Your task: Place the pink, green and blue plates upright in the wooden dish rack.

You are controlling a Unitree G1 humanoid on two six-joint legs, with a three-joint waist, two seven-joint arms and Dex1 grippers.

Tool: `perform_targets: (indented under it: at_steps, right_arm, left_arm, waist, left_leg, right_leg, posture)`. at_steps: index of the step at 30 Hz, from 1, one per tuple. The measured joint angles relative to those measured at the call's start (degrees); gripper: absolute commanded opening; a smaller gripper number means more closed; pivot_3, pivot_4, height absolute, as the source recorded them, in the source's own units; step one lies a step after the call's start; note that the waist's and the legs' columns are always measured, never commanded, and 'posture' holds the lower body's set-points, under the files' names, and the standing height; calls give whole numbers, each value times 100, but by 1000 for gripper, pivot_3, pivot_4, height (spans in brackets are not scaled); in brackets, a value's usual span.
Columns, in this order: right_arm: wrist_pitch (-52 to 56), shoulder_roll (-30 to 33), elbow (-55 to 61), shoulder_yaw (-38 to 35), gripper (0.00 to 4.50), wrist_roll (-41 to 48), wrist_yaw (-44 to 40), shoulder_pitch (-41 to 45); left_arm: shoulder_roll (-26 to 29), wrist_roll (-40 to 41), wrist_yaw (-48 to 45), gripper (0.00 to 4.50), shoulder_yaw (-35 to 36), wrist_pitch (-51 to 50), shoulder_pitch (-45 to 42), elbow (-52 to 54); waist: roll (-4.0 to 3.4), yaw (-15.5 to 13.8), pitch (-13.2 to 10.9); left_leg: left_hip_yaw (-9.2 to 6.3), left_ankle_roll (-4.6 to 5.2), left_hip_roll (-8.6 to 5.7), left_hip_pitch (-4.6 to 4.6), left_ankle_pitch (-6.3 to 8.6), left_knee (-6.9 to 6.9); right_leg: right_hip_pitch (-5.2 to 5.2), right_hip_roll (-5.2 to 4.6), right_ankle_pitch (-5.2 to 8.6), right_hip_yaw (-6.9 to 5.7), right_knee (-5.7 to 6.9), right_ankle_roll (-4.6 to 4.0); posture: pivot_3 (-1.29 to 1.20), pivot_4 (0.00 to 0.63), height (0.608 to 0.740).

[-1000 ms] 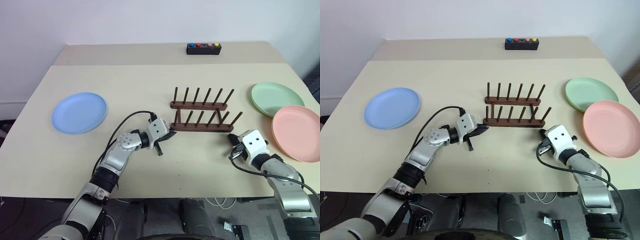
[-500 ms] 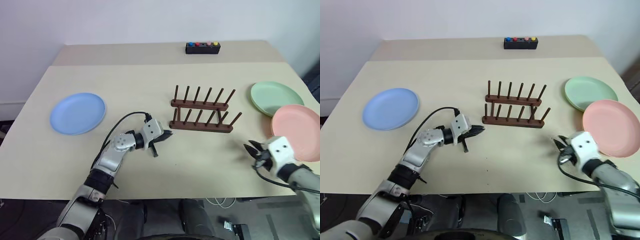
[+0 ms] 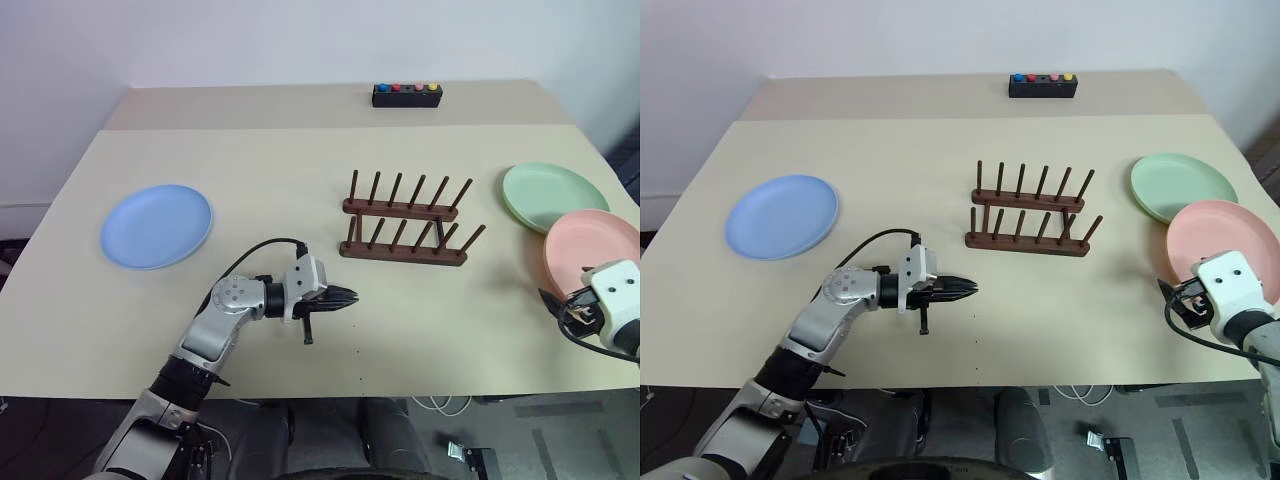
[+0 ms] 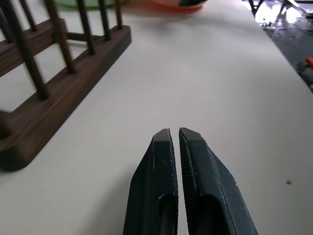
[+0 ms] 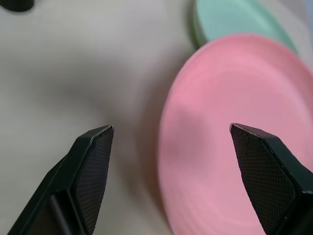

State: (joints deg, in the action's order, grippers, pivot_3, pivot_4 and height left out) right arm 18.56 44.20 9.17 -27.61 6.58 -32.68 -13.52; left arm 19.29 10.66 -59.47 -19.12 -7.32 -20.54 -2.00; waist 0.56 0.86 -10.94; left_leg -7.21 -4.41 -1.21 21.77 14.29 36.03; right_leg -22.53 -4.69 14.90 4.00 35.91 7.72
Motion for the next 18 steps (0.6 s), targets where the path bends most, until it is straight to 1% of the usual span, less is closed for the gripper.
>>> perform_targets:
  at_steps: [1,3,5,6,8,9,13,18]
  right_arm:
    - [-6,-4,-58,71,3624,-62,25,25]
    - [-60,-4,-186,242,2994,-211,102,60]
    - [-150,-9,-293,392,1975,-359,195,73]
    - [-166,-15,-297,434,1553,-399,216,83]
    - [-165,-24,-313,455,361,-456,287,82]
    - [-165,-25,-313,455,46,-475,314,82]
    - [-140,-43,-239,449,46,-540,415,22]
    - [33,-44,341,387,46,-638,467,-381]
  left_arm:
    - [0,0,11,217,-9,-7,3,15]
    - [7,0,46,217,-17,-19,17,62]
    - [26,0,73,217,-18,-56,29,102]
    - [34,1,85,217,-18,-71,31,107]
    - [39,4,97,217,-16,-90,33,129]
    - [44,4,98,217,-15,-98,34,153]
    - [45,5,102,217,-14,-114,36,212]
    - [60,5,99,217,-14,-115,54,213]
  waist:
    - [0,-3,0]
    - [0,-5,0]
    - [0,-5,0]
    - [0,-5,0]
    - [0,-8,0]
    - [0,-8,0]
    - [0,-7,0]
    - [0,-9,0]
  left_leg:
    - [0,0,0,1,0,1]
    - [0,0,0,3,0,3]
    - [0,0,0,3,0,5]
    - [0,0,-1,3,0,5]
    - [0,0,0,6,0,6]
    - [0,0,0,6,0,6]
    - [0,0,0,6,0,5]
    - [0,0,0,10,0,6]
  right_leg:
    - [0,0,0,0,0,0]
    - [0,0,0,0,0,0]
    - [0,0,0,0,0,0]
    - [0,0,0,0,0,0]
    - [0,0,0,0,0,0]
    - [-1,0,0,0,-1,0]
    - [-2,0,0,0,0,0]
    - [-5,0,0,0,0,0]
  posture:
    - [0,150,740]
    - [0,150,740]
    - [0,150,740]
    - [0,150,740]
    - [0,150,740]
    - [0,150,740]
    - [0,150,740]
    - [0,150,740]
